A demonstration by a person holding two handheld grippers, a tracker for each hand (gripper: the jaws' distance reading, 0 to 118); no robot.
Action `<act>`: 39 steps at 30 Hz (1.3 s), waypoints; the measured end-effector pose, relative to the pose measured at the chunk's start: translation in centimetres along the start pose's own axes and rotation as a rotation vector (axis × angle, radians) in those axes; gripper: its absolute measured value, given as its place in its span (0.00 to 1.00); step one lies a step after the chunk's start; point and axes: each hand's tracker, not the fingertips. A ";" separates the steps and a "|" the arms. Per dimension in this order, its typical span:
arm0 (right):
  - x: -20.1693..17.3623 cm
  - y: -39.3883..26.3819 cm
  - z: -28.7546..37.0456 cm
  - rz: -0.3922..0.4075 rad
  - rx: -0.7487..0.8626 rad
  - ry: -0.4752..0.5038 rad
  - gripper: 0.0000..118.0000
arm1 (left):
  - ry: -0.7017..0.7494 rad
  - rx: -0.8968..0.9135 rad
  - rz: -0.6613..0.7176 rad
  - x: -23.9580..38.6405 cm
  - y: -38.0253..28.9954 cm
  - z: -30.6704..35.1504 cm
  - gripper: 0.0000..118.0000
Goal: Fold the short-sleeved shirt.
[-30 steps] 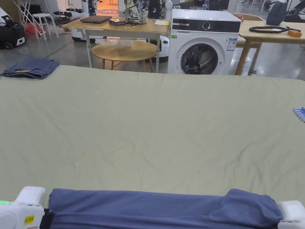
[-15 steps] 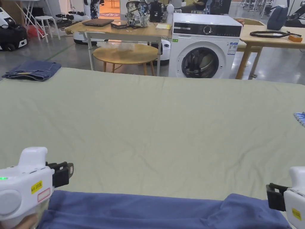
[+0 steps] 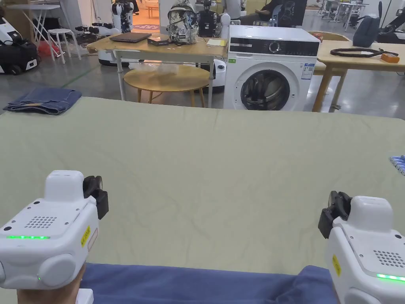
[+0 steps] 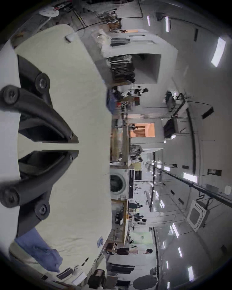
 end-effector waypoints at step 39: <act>-4.1 -1.7 -2.3 0.091 -0.127 0.131 0.00 | -0.738 -0.932 0.985 -18.3 -17.1 -5.4 0.64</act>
